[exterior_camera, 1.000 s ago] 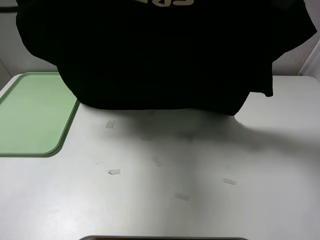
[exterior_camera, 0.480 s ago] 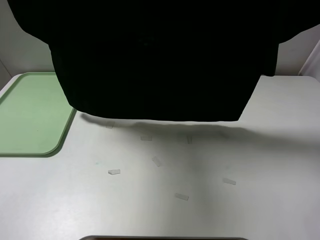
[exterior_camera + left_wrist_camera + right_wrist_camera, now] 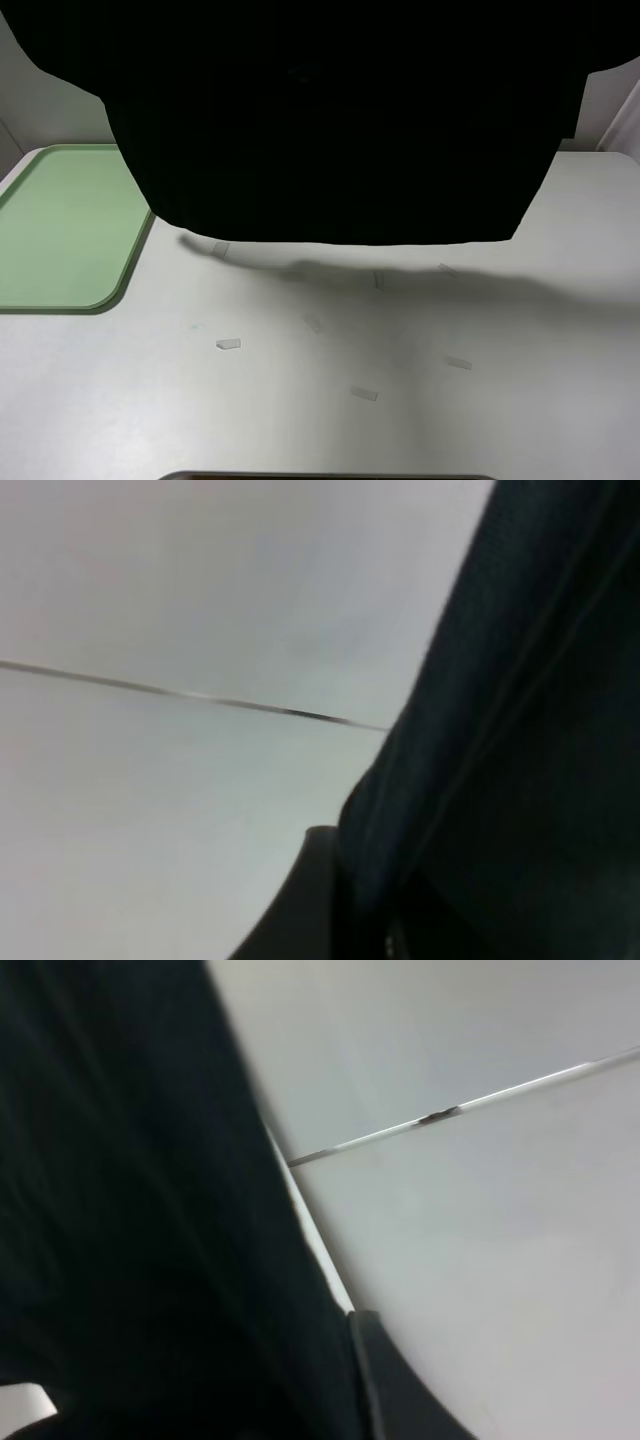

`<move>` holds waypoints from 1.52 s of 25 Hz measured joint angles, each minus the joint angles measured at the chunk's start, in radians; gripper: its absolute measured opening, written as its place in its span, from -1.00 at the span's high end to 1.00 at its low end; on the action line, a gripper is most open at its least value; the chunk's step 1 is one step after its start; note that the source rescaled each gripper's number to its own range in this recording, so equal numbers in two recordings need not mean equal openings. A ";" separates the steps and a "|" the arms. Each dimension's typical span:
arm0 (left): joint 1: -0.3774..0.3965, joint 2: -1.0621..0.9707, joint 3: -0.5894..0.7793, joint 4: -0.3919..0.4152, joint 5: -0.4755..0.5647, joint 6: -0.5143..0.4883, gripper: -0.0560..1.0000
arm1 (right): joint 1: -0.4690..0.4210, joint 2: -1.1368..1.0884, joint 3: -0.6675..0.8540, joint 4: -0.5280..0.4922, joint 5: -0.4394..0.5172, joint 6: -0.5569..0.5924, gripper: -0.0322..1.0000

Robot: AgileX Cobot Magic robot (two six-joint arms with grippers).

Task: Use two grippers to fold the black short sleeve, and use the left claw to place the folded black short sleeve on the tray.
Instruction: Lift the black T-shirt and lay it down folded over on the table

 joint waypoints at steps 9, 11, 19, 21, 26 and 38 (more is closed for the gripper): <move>-0.048 -0.053 0.000 0.000 0.098 0.000 0.89 | 0.000 -0.077 0.025 0.048 0.003 0.012 0.94; -0.051 -0.063 0.000 -0.002 0.121 0.000 0.89 | 0.000 -0.095 0.052 0.054 0.003 0.015 0.94; -0.052 -0.069 0.000 -0.008 0.141 0.000 0.89 | 0.000 -0.116 0.094 0.041 0.002 0.017 0.94; -0.053 -0.060 0.000 -0.011 0.141 0.000 0.89 | 0.000 -0.115 0.094 0.028 0.001 0.023 0.94; -0.053 -0.050 0.000 -0.026 0.143 0.000 0.89 | 0.000 -0.119 0.094 0.021 0.001 0.070 0.94; -0.054 -0.098 0.000 -0.093 0.262 -0.060 0.89 | 0.005 -0.266 0.235 0.078 -0.001 0.095 0.94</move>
